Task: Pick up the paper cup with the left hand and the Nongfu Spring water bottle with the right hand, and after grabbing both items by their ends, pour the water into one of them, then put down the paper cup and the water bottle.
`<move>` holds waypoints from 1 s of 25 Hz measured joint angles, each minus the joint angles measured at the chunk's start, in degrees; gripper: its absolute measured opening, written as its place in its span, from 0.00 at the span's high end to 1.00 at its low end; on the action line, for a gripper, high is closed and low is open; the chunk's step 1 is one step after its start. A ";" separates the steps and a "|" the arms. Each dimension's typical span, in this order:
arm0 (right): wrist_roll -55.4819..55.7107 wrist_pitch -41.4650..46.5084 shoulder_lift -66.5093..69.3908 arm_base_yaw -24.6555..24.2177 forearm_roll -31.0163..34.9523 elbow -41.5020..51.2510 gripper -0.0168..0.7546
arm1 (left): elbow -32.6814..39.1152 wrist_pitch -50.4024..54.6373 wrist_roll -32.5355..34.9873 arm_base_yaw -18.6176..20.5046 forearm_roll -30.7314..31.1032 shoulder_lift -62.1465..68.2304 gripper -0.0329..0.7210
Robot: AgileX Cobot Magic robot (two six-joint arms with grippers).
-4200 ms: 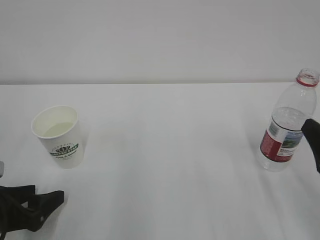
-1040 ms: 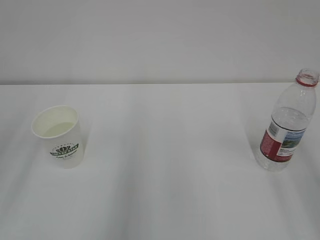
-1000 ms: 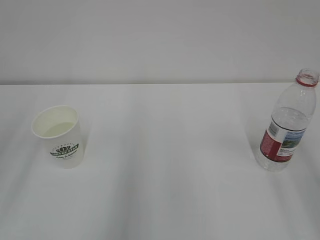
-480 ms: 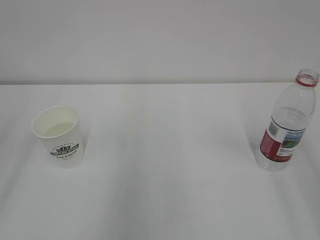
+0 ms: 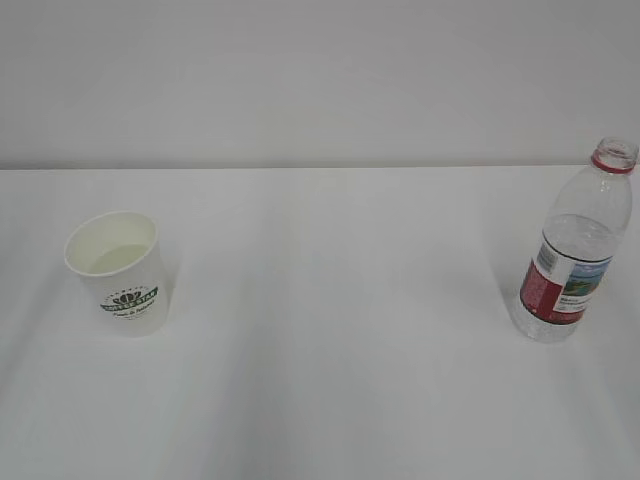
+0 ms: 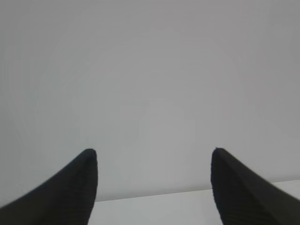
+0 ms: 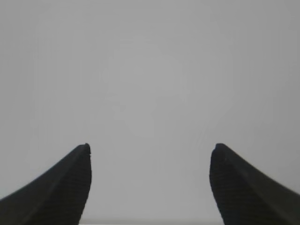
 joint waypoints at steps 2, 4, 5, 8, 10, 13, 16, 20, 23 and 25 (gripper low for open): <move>0.00 2.02 -0.96 0.00 -0.74 0.00 0.21 | -1.53 0.62 0.00 0.00 0.00 0.00 0.23; -0.10 3.74 -2.13 0.00 -1.51 0.00 0.21 | -2.48 0.99 0.00 0.00 0.00 -0.10 0.23; -0.10 4.20 -2.63 0.00 -1.91 0.00 0.21 | -2.74 0.99 0.00 0.00 0.00 -0.10 0.24; -0.10 4.87 -4.74 0.00 -3.40 0.00 0.21 | -3.46 2.85 0.00 0.00 0.00 -0.34 0.24; -0.10 5.31 -6.31 0.00 -4.83 0.00 0.21 | -4.74 6.02 0.00 0.00 -0.21 -1.01 0.24; -0.10 7.67 -8.79 0.00 -5.97 0.00 0.21 | -7.05 11.03 0.00 0.00 -0.48 -2.10 0.26; -0.10 11.02 -10.37 0.00 -6.21 0.00 0.21 | -8.40 14.05 0.00 0.00 -0.84 -3.26 0.29; -0.10 15.12 -10.93 0.00 -6.21 -0.13 0.21 | -8.57 16.54 0.00 0.00 -1.47 -5.18 0.31; -0.10 17.49 -11.41 0.00 -6.21 -0.13 0.21 | -8.57 19.64 0.00 0.00 -1.86 -6.96 0.31; -0.10 19.08 -12.19 0.00 -6.21 -0.13 0.21 | -8.57 21.95 0.00 0.00 -1.99 -8.36 0.31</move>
